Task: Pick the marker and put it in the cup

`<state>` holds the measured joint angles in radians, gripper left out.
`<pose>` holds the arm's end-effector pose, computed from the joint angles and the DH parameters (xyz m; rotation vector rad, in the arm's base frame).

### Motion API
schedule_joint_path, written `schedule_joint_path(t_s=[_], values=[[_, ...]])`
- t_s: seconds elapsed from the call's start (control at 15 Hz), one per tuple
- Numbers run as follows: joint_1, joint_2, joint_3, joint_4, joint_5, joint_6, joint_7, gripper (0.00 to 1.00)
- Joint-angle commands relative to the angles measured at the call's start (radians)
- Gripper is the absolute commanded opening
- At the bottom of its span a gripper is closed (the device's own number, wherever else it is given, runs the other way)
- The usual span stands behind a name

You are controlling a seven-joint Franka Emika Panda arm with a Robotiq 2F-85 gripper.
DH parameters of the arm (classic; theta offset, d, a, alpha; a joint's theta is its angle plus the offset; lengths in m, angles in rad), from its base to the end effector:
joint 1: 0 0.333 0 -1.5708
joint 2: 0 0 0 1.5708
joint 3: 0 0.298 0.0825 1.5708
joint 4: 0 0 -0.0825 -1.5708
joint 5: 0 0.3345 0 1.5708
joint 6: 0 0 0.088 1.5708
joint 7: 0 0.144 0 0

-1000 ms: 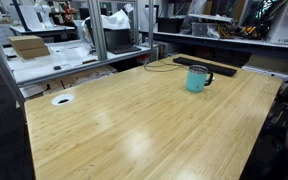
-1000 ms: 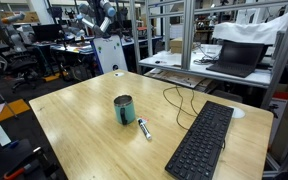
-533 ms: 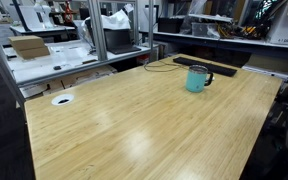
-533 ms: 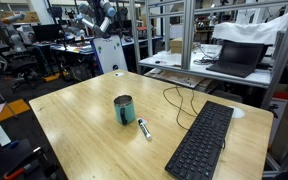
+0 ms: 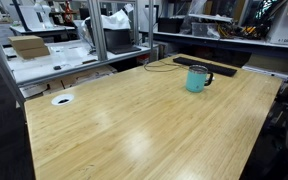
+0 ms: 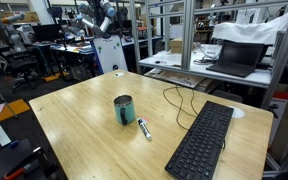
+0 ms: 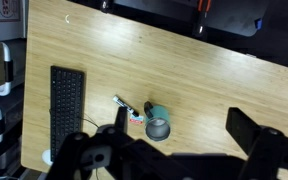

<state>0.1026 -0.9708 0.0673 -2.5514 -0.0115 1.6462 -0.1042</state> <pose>0.2299 0.0409 0.5102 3.0507 0.3789 0.1011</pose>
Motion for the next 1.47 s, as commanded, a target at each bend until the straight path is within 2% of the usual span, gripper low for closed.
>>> schedule_joint_path(t_s=[0.0, 0.67, 1.07, 1.2, 1.4], values=[[0.006, 0.002, -0.004, 0.003, -0.004, -0.002, 0.004, 1.0], [0.006, 0.002, -0.004, 0.003, -0.004, -0.002, 0.004, 1.0], [0.066, 0.033, -0.066, 0.007, -0.006, 0.038, -0.173, 1.0], [0.089, 0.078, -0.079, 0.013, -0.011, 0.081, -0.241, 1.0], [0.109, 0.23, -0.09, 0.043, -0.02, 0.211, -0.318, 1.0]])
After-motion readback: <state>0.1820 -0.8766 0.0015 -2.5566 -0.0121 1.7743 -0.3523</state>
